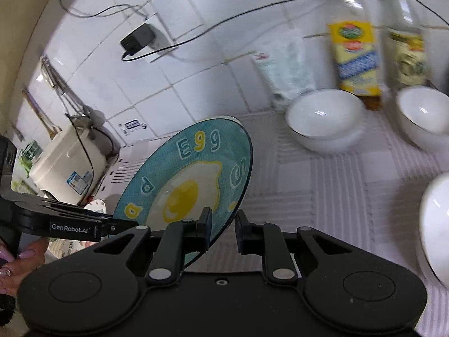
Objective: Organize plates and bowls
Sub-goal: 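Lift the blue egg plate with both tools and carry it over the sun plate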
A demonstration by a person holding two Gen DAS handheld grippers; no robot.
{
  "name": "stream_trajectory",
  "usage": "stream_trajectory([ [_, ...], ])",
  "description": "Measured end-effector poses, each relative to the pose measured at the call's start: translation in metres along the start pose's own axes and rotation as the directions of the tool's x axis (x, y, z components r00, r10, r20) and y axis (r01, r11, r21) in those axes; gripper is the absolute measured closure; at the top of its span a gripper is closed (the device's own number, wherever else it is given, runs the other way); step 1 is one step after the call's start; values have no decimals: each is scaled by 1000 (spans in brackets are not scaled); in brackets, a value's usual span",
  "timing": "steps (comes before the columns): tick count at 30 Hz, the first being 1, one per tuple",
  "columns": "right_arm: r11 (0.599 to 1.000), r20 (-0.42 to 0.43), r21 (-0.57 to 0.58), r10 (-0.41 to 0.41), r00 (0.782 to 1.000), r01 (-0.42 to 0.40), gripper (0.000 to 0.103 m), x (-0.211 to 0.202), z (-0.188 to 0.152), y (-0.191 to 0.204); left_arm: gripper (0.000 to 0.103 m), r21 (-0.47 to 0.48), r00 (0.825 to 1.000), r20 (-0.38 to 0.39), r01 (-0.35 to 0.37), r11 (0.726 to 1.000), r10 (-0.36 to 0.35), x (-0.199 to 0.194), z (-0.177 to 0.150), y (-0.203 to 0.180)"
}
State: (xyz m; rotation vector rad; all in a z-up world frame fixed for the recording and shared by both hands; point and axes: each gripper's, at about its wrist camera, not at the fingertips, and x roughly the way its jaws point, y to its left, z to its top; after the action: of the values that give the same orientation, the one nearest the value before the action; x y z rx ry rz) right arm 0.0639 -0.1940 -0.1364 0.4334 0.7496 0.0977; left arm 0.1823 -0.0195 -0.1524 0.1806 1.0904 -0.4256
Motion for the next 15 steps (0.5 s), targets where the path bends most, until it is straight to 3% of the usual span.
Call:
stream_trajectory([
  [9,999,-18,-14,34,999,-34,82,67,42,27,69,-42,999,-7,-32,999,32,24,44,53],
  [15,999,-25,-37,0,1000,0,82,101,58,32,69,-73,999,-44,-23,997,20,56,65,71],
])
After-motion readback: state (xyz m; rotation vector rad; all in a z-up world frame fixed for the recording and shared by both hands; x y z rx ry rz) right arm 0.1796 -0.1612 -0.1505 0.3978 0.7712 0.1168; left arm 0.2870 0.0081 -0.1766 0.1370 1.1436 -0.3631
